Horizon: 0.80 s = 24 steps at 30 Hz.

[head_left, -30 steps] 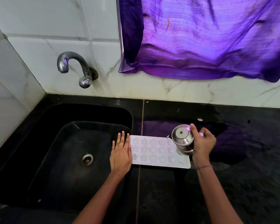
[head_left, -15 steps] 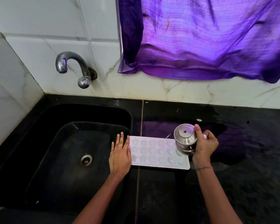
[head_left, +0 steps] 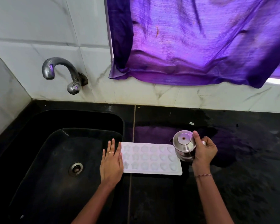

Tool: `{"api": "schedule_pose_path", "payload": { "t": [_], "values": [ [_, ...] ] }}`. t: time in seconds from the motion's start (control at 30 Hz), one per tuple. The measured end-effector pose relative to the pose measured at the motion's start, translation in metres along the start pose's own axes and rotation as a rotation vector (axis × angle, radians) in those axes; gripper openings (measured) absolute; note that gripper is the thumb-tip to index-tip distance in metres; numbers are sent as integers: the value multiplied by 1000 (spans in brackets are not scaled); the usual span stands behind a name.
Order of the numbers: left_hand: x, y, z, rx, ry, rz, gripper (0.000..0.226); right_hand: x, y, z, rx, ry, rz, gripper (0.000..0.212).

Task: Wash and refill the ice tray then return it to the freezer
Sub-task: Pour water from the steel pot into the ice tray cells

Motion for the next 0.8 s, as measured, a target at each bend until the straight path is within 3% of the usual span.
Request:
{"api": "schedule_pose_path", "payload": {
  "t": [0.8],
  "values": [
    [-1,3,-2,-11,12,-6,47,1,4,-1,11,125,-181,52]
  ]
}}
Point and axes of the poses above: each hand's wrist, its own z-axis towards the middle knuckle, its own y-axis out of the back of the hand, x = y × z, the point moved 5 cm from there along z, towards the middle knuckle, and after that the axes turned 8 degrees about -z, right-handed, at the moved point
